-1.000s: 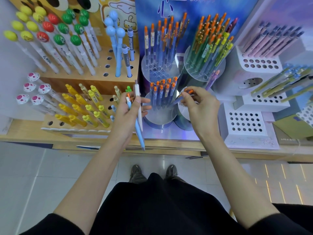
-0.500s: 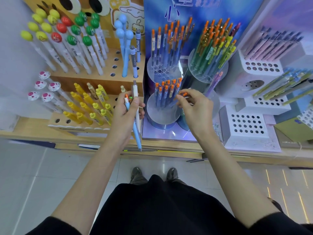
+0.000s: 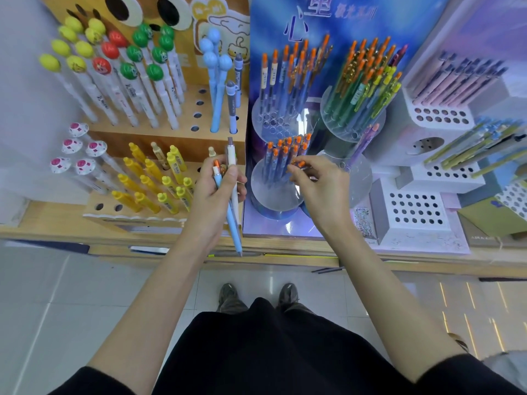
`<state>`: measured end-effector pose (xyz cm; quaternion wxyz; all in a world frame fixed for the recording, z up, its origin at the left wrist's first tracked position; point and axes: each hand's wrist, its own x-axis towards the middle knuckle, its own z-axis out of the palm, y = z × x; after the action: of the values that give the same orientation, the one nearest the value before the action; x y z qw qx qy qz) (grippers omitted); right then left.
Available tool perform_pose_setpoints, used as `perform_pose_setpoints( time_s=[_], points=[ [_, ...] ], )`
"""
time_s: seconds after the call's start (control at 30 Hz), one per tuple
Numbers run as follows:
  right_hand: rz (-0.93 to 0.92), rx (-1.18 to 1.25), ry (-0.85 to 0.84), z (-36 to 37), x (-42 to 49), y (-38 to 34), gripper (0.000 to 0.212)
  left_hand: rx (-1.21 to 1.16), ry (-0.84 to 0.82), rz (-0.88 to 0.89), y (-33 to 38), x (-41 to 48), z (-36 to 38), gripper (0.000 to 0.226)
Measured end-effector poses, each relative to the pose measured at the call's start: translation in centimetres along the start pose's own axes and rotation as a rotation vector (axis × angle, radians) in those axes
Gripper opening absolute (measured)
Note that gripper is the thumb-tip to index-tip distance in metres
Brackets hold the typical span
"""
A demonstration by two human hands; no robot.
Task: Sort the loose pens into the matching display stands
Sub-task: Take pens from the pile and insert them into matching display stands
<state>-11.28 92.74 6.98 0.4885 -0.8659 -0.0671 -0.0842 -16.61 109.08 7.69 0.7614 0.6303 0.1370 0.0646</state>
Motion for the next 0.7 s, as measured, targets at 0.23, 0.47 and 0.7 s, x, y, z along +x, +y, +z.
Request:
perform_pose_setpoints(
  time_s=[0.23,0.47,0.7],
  points=[
    [-0.012,0.0,0.057,0.2,-0.6,0.6,0.011,-0.01,-0.013,-0.01,0.1,-0.1,-0.1,0.009],
    [0.083,-0.065,-0.071,1.5,0.1,0.7,0.012,-0.012,0.003,-0.026,0.1,-0.4,-0.1,0.008],
    [0.237,0.031,-0.006,2.7,0.3,0.2,0.008,-0.024,-0.012,-0.054,0.0,-0.5,-0.3,0.007]
  ],
)
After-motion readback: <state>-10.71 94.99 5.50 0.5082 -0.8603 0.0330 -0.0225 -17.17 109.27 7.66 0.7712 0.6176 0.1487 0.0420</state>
